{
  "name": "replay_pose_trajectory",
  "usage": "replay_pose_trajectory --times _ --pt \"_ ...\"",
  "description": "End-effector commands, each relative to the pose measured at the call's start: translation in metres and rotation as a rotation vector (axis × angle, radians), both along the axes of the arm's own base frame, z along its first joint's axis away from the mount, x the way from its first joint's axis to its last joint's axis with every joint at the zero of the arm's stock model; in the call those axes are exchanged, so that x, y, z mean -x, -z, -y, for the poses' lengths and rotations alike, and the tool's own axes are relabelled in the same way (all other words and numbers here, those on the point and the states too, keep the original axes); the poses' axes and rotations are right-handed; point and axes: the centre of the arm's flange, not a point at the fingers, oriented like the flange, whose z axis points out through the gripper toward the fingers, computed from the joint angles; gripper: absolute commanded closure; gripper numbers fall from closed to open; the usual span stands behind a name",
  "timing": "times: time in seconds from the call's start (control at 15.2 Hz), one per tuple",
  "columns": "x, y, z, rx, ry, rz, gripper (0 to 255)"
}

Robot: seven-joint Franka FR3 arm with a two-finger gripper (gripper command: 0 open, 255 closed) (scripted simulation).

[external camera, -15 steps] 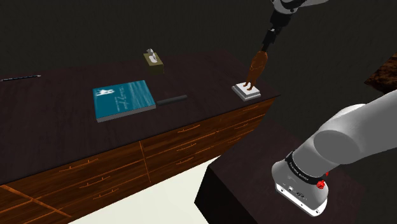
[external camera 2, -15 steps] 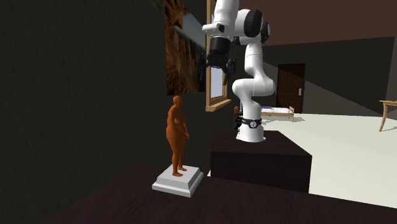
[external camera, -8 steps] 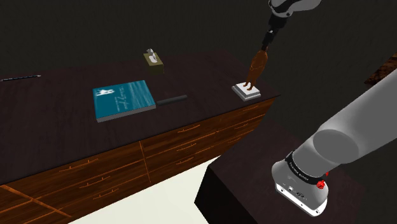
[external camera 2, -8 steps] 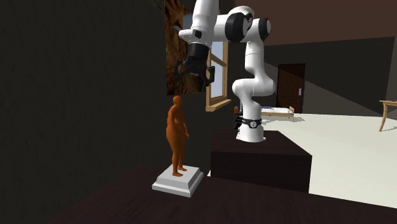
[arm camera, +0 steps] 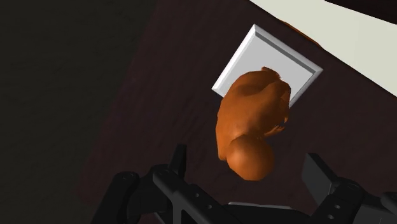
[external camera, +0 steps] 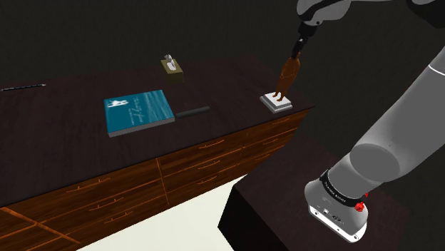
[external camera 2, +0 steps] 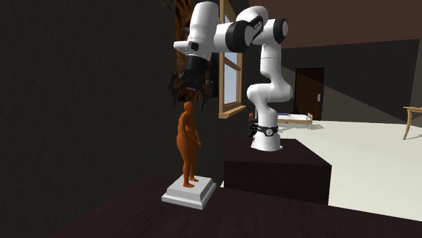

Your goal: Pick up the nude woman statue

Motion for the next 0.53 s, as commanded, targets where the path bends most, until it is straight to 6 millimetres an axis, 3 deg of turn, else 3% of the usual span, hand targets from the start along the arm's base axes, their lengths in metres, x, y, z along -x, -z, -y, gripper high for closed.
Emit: replay_pose_trajectory --times 0.0,0.26,0.33,0.46 --pt "0.000 0.010 0.001 0.000 0.000 0.000 0" --pt "0.000 0.023 0.001 0.000 0.000 0.000 0" --pt "0.000 0.023 0.001 0.000 0.000 0.001 255" --pt "0.000 0.023 0.001 0.000 0.000 0.001 255"
